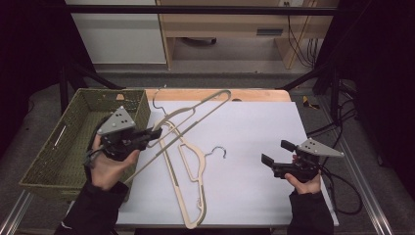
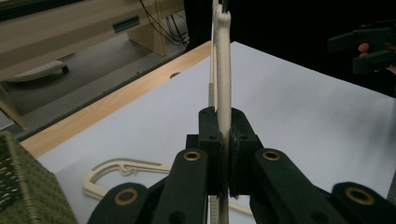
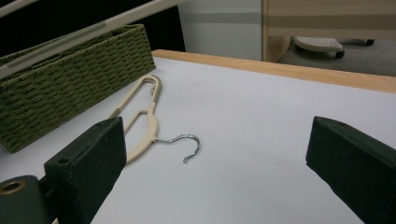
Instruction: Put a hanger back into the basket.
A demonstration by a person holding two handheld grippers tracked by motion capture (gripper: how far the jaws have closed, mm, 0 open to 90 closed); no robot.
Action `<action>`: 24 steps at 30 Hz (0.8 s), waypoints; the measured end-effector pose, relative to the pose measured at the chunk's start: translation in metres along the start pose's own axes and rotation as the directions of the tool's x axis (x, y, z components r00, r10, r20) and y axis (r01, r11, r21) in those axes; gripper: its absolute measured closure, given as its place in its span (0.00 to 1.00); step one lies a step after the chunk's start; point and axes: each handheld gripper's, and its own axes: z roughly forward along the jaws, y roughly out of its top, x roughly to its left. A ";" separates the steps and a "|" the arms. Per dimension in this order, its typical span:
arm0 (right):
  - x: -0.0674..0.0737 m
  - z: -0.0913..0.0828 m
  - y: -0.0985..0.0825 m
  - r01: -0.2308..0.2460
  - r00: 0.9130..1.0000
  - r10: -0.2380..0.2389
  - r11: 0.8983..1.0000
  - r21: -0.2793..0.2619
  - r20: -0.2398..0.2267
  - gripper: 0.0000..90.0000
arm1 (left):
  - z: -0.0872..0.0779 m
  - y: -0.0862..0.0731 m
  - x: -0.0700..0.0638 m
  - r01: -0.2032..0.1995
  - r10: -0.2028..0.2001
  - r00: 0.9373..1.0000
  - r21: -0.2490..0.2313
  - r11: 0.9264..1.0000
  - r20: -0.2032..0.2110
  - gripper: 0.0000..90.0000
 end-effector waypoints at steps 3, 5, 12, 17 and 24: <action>-0.002 -0.003 0.000 0.002 1.000 -0.002 1.000 -0.012 0.010 0.04 | -0.009 0.001 0.018 0.009 -0.009 1.000 -0.006 1.000 -0.021 0.96; -0.002 -0.003 0.000 0.000 1.000 0.000 1.000 -0.014 0.016 0.04 | -0.014 0.000 0.030 0.023 -0.023 0.999 -0.006 1.000 -0.044 0.96; -0.006 -0.008 0.000 -0.011 0.999 0.012 1.000 -0.028 0.032 0.03 | -0.033 -0.008 0.074 0.043 -0.042 0.991 0.008 0.999 -0.126 0.96; -0.008 -0.010 0.000 -0.014 0.999 0.016 0.999 -0.037 0.041 0.03 | -0.046 -0.017 0.100 0.067 -0.066 0.986 0.003 0.998 -0.152 0.96; -0.008 -0.010 0.000 -0.014 0.999 0.015 0.999 -0.033 0.042 0.03 | -0.058 -0.031 0.126 0.073 -0.072 0.984 0.000 0.997 -0.165 0.96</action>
